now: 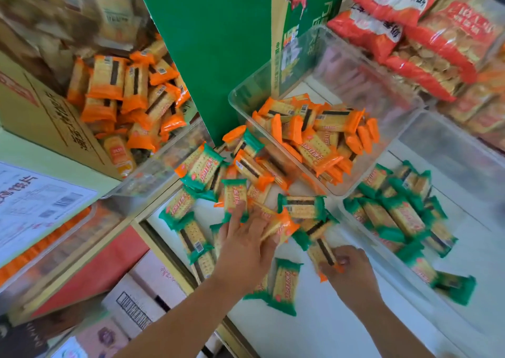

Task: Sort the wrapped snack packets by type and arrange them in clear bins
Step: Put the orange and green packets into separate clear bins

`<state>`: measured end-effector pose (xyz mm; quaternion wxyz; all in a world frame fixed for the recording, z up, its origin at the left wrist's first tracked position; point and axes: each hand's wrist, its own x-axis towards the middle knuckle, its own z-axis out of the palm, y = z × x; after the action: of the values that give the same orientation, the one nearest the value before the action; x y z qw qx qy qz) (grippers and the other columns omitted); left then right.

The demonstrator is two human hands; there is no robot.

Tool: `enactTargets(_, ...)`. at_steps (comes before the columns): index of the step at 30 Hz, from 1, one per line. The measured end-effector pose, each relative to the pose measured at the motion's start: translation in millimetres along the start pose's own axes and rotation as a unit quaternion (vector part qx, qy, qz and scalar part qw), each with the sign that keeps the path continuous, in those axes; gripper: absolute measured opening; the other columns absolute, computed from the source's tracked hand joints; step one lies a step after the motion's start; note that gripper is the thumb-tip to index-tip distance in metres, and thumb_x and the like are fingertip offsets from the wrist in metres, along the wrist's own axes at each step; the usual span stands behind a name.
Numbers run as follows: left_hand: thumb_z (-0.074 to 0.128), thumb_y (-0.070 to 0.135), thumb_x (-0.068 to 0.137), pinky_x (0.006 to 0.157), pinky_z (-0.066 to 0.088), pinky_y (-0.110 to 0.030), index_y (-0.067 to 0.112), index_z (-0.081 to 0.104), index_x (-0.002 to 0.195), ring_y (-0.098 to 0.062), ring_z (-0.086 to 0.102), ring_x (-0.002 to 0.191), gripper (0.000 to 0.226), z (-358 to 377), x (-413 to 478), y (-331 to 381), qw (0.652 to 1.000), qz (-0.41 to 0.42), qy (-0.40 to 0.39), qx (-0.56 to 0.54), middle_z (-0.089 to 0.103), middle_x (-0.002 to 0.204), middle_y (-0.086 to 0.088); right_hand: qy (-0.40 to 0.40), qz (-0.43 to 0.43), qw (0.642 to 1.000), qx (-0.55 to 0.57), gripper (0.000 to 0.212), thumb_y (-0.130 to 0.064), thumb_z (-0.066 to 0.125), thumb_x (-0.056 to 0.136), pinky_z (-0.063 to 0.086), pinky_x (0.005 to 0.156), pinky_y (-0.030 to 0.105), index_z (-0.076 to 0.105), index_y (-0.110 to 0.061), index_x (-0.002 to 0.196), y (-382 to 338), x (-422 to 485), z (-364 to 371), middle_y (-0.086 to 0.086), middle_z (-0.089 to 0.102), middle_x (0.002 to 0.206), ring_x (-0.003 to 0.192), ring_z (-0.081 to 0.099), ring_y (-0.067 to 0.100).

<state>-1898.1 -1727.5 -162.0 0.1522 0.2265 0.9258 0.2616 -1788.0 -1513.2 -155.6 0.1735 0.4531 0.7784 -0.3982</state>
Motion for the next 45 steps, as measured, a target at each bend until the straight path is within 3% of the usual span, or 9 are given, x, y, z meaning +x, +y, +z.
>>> enactTargets(5, 0.052, 0.047, 0.099, 0.088, 0.046, -0.047, 0.021, 0.061, 0.107, -0.022, 0.053, 0.115, 0.029, -14, -3, 9, 0.997, 0.042, 0.041, -0.054, 0.065, 0.108, 0.007, 0.005, 0.073, 0.99, 0.118, 0.026, -0.016, 0.079, 0.078, 0.054, 0.071, 0.043, 0.057, -0.016, 0.091, 11, -24, -12, 0.005, 0.071, 0.078, 0.077, 0.068, 0.03)
enactTargets(10, 0.042, 0.051, 0.105, 0.053, 0.039, -0.035, 0.023, 0.047, 0.094, -0.019, 0.057, 0.062, 0.031, -42, 11, 4, 0.985, -0.115, -0.011, -0.128, 0.057, 0.07, -0.002, -0.008, 0.054, 0.973, 0.224, 0.025, -0.007, 0.079, 0.083, 0.061, 0.079, 0.051, 0.062, -0.016, 0.099, 5, -49, -25, 0.004, 0.075, 0.081, 0.078, 0.073, 0.028)
enactTargets(14, 0.05, 0.042, 0.104, 0.065, 0.04, -0.036, 0.021, 0.049, 0.093, -0.017, 0.05, 0.075, 0.023, -32, 11, 1, 0.994, -0.055, -0.075, -0.057, 0.046, 0.084, 0.008, -0.044, 0.005, 0.96, 0.278, 0.026, -0.012, 0.076, 0.089, 0.06, 0.081, 0.045, 0.064, -0.021, 0.11, -20, -54, -22, 0.0, 0.078, 0.089, 0.084, 0.074, 0.025)
enactTargets(18, 0.05, 0.046, 0.103, 0.089, 0.046, -0.043, 0.014, 0.065, 0.105, -0.034, 0.052, 0.103, 0.036, -12, 10, -7, 0.99, -0.128, -0.051, -0.036, 0.052, 0.106, -0.007, -0.055, 0.011, 0.952, 0.3, 0.022, -0.021, 0.073, 0.094, 0.061, 0.076, 0.038, 0.065, -0.02, 0.113, -42, -36, -6, 0.001, 0.078, 0.093, 0.085, 0.075, 0.019)
enactTargets(22, 0.057, 0.062, 0.093, 0.063, 0.049, -0.033, 0.034, 0.055, 0.106, -0.025, 0.063, 0.089, 0.03, -6, 7, -7, 0.971, -0.196, -0.013, -0.134, 0.061, 0.091, 0.009, -0.065, -0.002, 0.963, 0.263, 0.017, -0.026, 0.075, 0.092, 0.059, 0.082, 0.042, 0.066, -0.024, 0.107, -61, -17, 12, -0.001, 0.074, 0.1, 0.094, 0.071, 0.02)
enactTargets(25, 0.071, 0.064, 0.081, 0.078, 0.059, -0.041, 0.046, 0.044, 0.117, -0.013, 0.063, 0.103, 0.048, -10, 9, -2, 0.943, -0.254, -0.017, -0.215, 0.062, 0.105, 0.023, -0.069, -0.013, 0.971, 0.228, 0.018, -0.028, 0.074, 0.092, 0.048, 0.071, 0.028, 0.063, -0.023, 0.105, -75, -12, 21, -0.003, 0.067, 0.102, 0.093, 0.064, 0.013)
enactTargets(33, 0.084, 0.028, 0.084, 0.089, 0.061, -0.041, 0.039, 0.035, 0.14, -0.001, 0.069, 0.092, 0.075, -4, 15, 14, 0.862, -0.329, -0.056, -0.382, 0.069, 0.108, 0.018, -0.111, 0.024, 0.957, 0.267, 0.014, -0.021, 0.066, 0.098, 0.061, 0.078, 0.041, 0.058, -0.02, 0.109, -74, -3, 25, 0.001, 0.073, 0.106, 0.095, 0.072, 0.021)
enactTargets(40, 0.09, 0.008, 0.077, 0.071, 0.063, -0.041, 0.036, 0.061, 0.124, -0.015, 0.073, 0.093, 0.062, -38, 16, 27, 0.827, -0.283, -0.06, -0.482, 0.074, 0.102, 0.005, -0.139, 0.017, 0.917, 0.373, 0.016, -0.012, 0.059, 0.102, 0.06, 0.08, 0.039, 0.056, -0.011, 0.118, -75, -27, 7, 0.005, 0.075, 0.112, 0.099, 0.074, 0.023)
enactTargets(45, 0.097, 0.015, 0.066, 0.083, 0.061, -0.057, 0.029, 0.066, 0.123, -0.032, 0.07, 0.105, 0.066, -84, 7, 38, 0.809, -0.25, -0.039, -0.53, 0.074, 0.11, -0.007, -0.119, -0.046, 0.913, 0.388, 0.016, -0.014, 0.063, 0.099, 0.059, 0.084, 0.041, 0.062, -0.01, 0.114, -102, -55, -28, 0.009, 0.077, 0.103, 0.095, 0.074, 0.027)
